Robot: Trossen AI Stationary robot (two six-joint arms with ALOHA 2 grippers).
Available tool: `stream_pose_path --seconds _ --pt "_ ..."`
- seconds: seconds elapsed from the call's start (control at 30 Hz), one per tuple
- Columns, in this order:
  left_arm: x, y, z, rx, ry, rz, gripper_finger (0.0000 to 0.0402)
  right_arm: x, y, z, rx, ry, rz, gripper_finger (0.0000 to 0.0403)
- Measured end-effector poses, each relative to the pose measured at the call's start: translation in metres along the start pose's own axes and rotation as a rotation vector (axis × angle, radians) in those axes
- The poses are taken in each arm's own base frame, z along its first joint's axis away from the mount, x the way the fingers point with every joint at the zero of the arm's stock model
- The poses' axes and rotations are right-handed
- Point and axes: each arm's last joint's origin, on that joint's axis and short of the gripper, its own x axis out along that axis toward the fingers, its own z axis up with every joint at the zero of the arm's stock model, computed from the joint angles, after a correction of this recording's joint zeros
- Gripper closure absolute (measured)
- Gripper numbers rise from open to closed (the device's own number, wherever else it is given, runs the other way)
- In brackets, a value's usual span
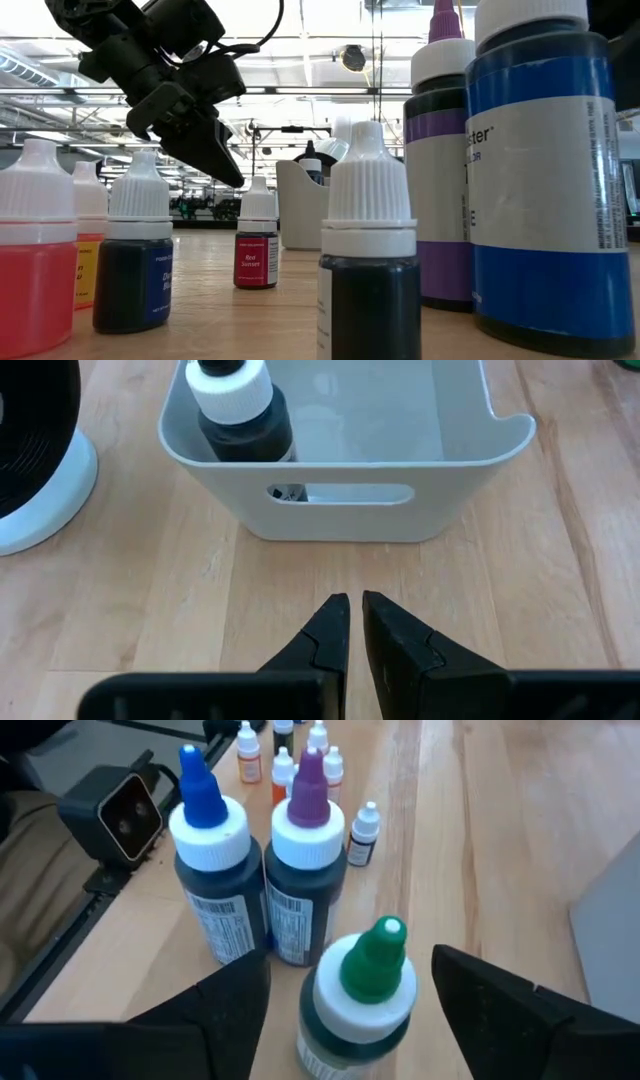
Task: Pick & Place food coloring
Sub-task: Put the large green food coloring bottle into the gray bin
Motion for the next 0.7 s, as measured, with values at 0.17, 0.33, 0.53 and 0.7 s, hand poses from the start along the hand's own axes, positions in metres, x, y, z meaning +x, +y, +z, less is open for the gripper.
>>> stream_pose_path --seconds 0.17,0.33,0.53,0.7 --pt "0.0 0.0 0.0 0.0 0.0 0.0 0.036 0.0 -0.001 0.001 0.003 -0.004 -0.001 0.0177" --pt "0.0 0.0 0.0 0.003 -0.001 0.0 0.036 0.001 -0.002 0.001 0.006 -0.005 -0.004 0.0238" --pt "0.0 0.0 0.0 0.003 -0.003 0.0 0.036 0.0 -0.002 0.002 0.008 -0.012 -0.002 0.0294" --pt "0.0 0.0 0.001 0.002 -0.006 0.0 0.036 -0.01 -0.004 0.012 0.015 -0.051 0.007 0.0294"
